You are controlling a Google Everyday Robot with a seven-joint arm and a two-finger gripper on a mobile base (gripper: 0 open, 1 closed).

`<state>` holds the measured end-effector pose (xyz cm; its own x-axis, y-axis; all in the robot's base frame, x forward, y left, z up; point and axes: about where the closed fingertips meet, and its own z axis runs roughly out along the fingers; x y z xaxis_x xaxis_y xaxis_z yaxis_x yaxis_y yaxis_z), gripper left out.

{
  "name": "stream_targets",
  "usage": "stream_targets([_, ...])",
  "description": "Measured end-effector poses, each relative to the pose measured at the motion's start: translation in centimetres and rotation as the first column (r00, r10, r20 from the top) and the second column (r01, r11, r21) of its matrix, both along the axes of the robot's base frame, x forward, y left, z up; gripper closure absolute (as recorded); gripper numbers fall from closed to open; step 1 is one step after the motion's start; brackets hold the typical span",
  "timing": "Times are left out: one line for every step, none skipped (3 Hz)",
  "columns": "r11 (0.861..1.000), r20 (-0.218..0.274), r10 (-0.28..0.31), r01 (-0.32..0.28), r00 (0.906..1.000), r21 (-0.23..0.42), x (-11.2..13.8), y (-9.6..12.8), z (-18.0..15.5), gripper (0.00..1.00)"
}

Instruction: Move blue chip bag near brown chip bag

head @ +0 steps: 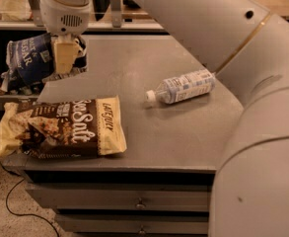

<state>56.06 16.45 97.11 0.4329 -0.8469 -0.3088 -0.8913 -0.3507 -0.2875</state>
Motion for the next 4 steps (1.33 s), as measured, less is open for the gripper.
stream_targets([1.000,-0.023,0.008,-0.008,0.9997,-0.012,1.0,1.1,-1.4,1.00])
stream_targets([0.999,-0.042,-0.021,0.020,0.9989,-0.027,2.1,0.9,-2.7,1.00])
stream_targets([0.997,-0.075,-0.046,0.041,0.9961,-0.069,2.9,0.3,-4.3,0.82])
stream_targets([0.992,-0.098,-0.066,0.055,0.9930,-0.112,3.4,0.1,-5.6,0.59])
